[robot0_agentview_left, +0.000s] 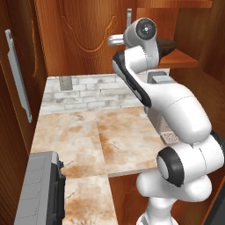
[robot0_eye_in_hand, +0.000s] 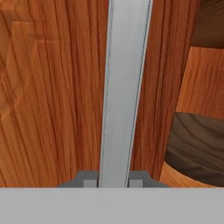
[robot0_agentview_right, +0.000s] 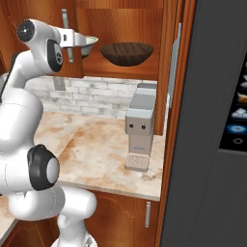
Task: Move the bowls from the cabinet to the plates on the dining table.
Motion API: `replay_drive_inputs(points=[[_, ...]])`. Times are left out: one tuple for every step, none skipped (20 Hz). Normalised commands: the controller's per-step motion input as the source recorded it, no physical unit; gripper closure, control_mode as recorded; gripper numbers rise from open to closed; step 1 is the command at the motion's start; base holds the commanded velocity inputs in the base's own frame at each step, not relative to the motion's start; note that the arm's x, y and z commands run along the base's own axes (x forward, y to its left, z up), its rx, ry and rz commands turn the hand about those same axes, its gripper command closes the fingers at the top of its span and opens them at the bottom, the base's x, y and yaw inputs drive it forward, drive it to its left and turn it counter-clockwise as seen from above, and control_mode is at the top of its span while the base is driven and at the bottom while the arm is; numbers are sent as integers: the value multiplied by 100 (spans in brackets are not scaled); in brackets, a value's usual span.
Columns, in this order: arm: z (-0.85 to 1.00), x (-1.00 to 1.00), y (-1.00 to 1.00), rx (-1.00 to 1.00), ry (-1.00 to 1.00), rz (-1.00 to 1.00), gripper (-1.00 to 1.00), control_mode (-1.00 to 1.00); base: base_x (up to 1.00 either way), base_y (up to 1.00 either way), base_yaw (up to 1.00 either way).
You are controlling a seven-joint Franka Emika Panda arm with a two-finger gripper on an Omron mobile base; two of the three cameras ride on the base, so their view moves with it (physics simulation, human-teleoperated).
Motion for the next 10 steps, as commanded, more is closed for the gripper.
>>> replay_drive_inputs(points=[[-71, 10, 0, 0, -14, 0, 100, -100, 0, 0, 0], [-65, 11, 0, 0, -15, 0, 100, -100, 0, 0, 0], [-54, 5, 0, 0, -15, 0, 100, -100, 0, 0, 0], [-44, 1, 0, 0, -13, 0, 100, -100, 0, 0, 0], [-34, 0, 1, 0, -12, 0, 100, -100, 0, 0, 0], [-23, -1, 9, 0, -9, 0, 100, -100, 0, 0, 0], [-14, -12, 13, 0, -8, 0, 100, -100, 0, 0, 0], [-6, -19, 18, 0, -7, 0, 100, -100, 0, 0, 0], [0, -28, 20, 0, -7, 0, 100, -100, 0, 0, 0], [0, -32, 22, 0, -5, 0, 100, -100, 0, 0, 0]])
